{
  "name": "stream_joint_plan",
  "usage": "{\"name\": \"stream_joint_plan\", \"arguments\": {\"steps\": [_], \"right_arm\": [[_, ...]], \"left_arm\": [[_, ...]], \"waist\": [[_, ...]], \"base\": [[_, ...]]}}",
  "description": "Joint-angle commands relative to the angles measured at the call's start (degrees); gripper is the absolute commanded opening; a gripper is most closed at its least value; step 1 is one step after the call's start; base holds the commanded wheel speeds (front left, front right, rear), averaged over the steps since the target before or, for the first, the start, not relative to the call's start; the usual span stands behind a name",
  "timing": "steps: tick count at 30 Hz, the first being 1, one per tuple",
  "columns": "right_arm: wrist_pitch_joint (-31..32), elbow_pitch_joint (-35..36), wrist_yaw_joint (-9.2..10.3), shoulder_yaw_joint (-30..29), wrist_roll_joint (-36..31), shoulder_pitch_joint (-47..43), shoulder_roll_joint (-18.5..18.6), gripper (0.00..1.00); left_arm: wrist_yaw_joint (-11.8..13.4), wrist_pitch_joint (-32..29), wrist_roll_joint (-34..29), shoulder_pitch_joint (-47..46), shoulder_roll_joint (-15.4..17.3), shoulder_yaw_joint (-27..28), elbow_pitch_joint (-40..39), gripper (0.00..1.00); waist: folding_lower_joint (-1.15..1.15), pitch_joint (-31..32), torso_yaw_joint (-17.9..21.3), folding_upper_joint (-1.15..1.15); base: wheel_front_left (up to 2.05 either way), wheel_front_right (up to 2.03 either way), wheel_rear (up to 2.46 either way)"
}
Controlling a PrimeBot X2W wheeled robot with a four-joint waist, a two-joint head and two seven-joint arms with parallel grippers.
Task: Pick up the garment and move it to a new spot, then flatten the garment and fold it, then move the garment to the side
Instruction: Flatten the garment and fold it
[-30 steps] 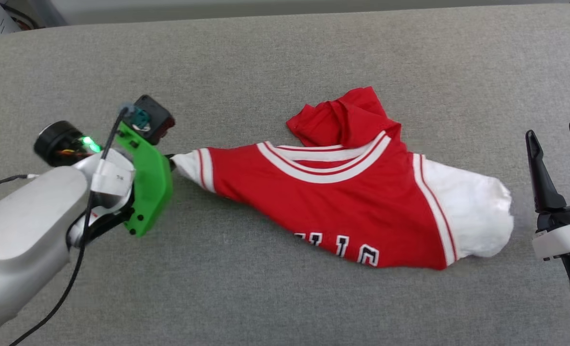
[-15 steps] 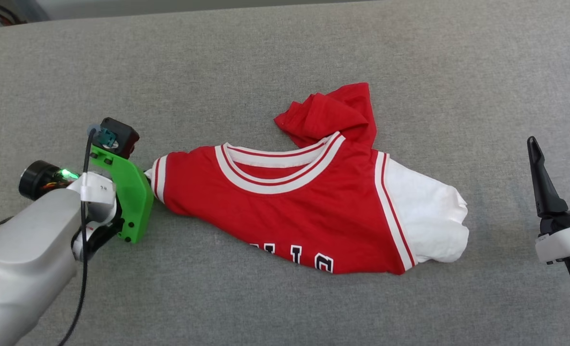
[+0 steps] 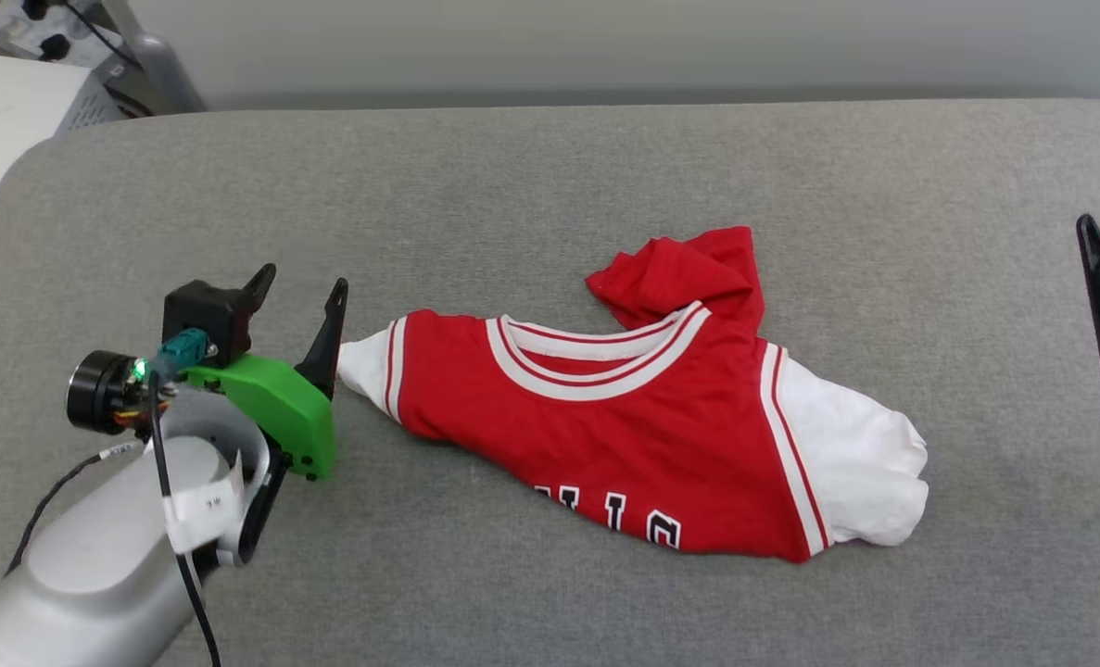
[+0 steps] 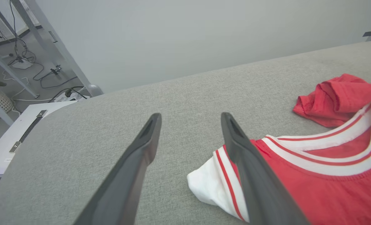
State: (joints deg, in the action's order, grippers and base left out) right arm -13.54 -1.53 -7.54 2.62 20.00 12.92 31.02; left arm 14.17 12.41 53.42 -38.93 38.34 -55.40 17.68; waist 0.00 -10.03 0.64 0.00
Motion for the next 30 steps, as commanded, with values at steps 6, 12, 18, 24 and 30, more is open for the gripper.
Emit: {"name": "stream_joint_plan", "arguments": {"steps": [6,12,18,24,30], "right_arm": [[8.1,2.9,0.05,8.3,6.2,7.5,8.2,1.0],[22.6,4.1,0.05,20.8,16.0,14.6,15.6,1.0],[40.3,3.2,0.05,31.8,27.2,20.6,19.7,1.0],[49.6,0.4,0.05,39.7,31.5,25.3,19.9,1.0],[49.3,-5.4,0.05,47.1,31.1,28.9,17.5,1.0]], "left_arm": [[8.9,2.5,-6.9,6.9,-1.9,7.1,-8.1,1.0],[11.8,2.6,-18.7,15.6,-7.3,18.1,-14.8,1.0],[9.8,2.6,-27.2,22.6,-13.2,26.1,-17.8,1.0],[6.2,2.6,-32.5,26.0,-19.1,32.1,-18.4,1.0],[1.9,2.6,-36.8,26.4,-24.2,36.7,-17.7,1.0]], "waist": [[0.0,1.8,-3.9,0.0],[0.0,0.3,-5.6,0.0],[0.0,-2.0,-7.0,0.0],[0.0,-5.2,-8.4,0.0],[0.0,-8.5,-9.8,0.0]], "base": [[0.0,0.0,0.0],[0.0,0.0,0.0],[0.0,0.0,0.0],[0.0,0.0,0.0],[0.0,0.0,0.0]]}}
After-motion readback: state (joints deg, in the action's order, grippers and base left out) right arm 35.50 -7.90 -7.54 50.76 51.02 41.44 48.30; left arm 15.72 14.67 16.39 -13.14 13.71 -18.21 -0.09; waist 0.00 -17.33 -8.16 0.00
